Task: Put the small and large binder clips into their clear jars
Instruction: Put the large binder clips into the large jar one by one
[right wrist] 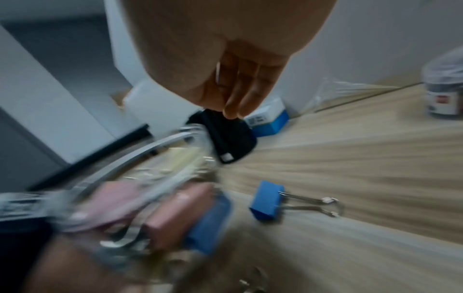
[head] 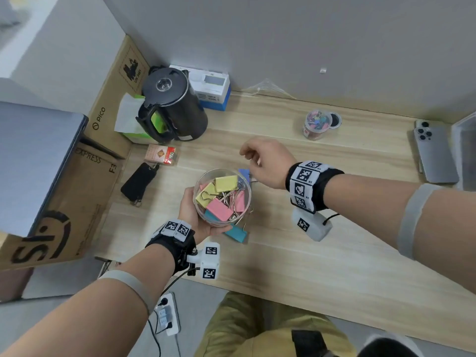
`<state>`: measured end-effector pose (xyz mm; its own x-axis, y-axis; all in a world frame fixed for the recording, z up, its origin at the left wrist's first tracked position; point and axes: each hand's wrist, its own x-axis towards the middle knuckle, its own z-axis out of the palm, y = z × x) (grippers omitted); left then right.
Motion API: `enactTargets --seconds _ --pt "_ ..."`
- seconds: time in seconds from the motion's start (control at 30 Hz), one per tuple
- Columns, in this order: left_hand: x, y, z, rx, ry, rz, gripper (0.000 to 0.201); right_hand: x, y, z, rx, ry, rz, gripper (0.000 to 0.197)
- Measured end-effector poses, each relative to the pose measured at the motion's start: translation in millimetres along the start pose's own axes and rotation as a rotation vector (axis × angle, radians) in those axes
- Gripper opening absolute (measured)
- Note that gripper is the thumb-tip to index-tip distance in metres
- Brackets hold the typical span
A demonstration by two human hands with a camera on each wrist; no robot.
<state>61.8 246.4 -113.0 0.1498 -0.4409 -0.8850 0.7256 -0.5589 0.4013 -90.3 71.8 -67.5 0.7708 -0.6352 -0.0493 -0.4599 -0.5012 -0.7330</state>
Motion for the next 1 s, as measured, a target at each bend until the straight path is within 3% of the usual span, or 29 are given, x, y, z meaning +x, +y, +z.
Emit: enactTargets --seconds 0.1,0.2,0.37,0.53,0.63,0.73,0.9,1.0 --pt "-5 -1 -22 -0.091 0.012 0.006 0.06 3 22 13 -0.188 -0.166 0.11 0.041" --pt "-13 -3 -42 -0.117 0.02 0.022 0.054 -2 35 34 -0.26 -0.32 0.121 0.05" --pt "-18 -8 -69 -0.1 0.083 0.034 0.056 6 37 60 -0.394 -0.297 0.178 0.072" --pt "-17 -14 -74 -0.122 0.097 0.038 0.054 14 34 72 -0.534 -0.401 0.322 0.092" --pt "-13 -16 -72 -0.112 0.077 0.024 0.056 13 32 74 -0.484 -0.382 0.392 0.062" --pt "-11 -15 -69 -0.112 0.064 0.008 0.055 10 27 71 -0.43 -0.456 0.391 0.033" --pt "-7 -8 -65 -0.07 0.056 -0.002 0.056 -6 29 74 -0.186 -0.552 0.162 0.032" --pt "-4 -5 -64 -0.052 0.05 -0.001 0.059 -13 26 80 -0.201 -0.69 0.062 0.029"
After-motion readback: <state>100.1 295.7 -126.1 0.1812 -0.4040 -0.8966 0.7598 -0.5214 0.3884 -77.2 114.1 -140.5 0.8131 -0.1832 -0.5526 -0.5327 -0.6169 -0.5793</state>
